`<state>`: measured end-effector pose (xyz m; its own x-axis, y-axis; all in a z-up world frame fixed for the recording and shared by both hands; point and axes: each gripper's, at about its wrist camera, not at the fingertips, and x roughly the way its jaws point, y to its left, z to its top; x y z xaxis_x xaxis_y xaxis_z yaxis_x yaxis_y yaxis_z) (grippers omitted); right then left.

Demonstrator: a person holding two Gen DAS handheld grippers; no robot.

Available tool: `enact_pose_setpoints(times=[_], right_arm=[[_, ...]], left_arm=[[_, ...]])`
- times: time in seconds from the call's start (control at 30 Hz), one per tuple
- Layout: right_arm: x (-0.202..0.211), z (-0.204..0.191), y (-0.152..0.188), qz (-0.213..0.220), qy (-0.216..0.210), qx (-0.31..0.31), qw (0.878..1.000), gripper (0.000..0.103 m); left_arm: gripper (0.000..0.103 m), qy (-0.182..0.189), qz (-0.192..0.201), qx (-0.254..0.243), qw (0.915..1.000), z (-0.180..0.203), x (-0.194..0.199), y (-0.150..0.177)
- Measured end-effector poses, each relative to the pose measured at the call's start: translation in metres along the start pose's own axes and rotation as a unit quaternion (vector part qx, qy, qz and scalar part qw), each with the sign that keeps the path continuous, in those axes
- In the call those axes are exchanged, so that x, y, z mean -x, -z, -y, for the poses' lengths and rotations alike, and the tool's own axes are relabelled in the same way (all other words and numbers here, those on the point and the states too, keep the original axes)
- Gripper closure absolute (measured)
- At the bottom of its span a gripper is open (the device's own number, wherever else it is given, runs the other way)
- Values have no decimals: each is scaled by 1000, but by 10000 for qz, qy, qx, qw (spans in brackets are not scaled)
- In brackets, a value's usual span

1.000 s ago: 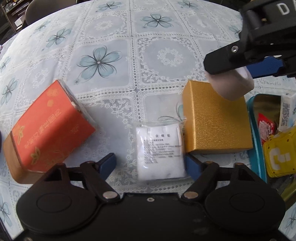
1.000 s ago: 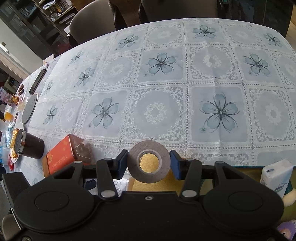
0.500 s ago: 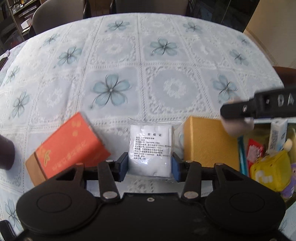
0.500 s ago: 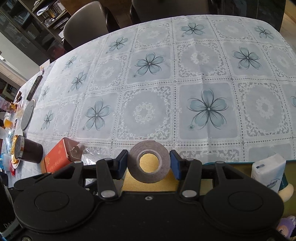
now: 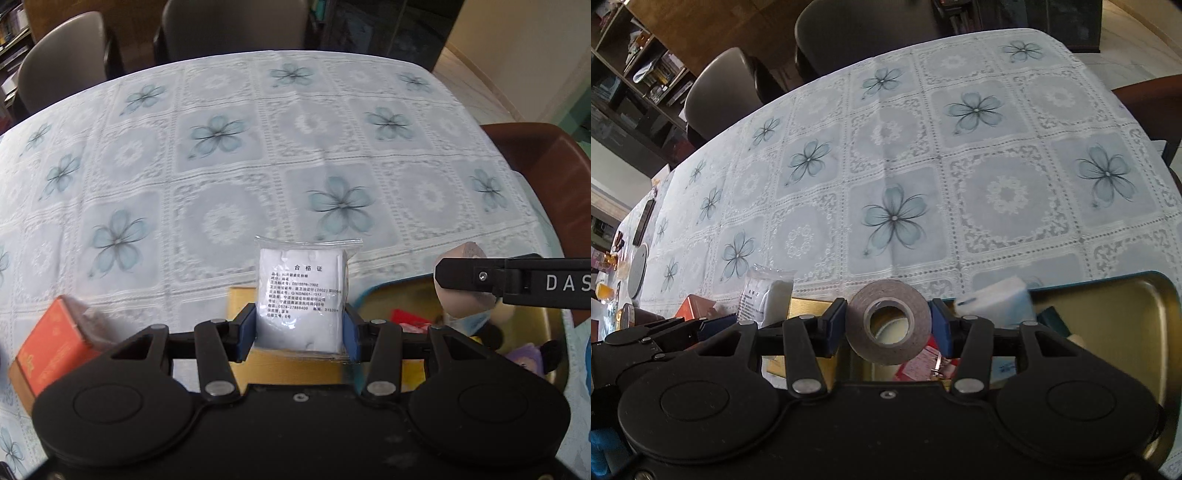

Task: Organize soft objects
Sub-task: 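Carry the cotton-pad bag with the left tool while the right tool carries the tape roll to the tray, then open the left tool over the tray dropping the bag while the right tool releases the tape roll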

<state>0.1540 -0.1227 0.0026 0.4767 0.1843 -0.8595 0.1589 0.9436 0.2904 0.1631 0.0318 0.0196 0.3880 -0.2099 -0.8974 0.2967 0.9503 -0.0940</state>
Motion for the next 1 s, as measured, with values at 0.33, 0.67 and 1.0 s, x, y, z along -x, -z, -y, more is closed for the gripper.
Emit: enact_pose_setpoints(times=[0.33,0.67,1.0], right_arm=[[54,81,12,505,394,-520,9966,55],[84,140,33,657,696,-848,9918,55],[87,159,45,552,667,-856,9926,55]], left_arm=[[59,327,-15,-439,9985,99,4,-10],[57,677,-367,-867,9933,181,-9,4],[40,165,-652,-946,9932,202,-19,33]])
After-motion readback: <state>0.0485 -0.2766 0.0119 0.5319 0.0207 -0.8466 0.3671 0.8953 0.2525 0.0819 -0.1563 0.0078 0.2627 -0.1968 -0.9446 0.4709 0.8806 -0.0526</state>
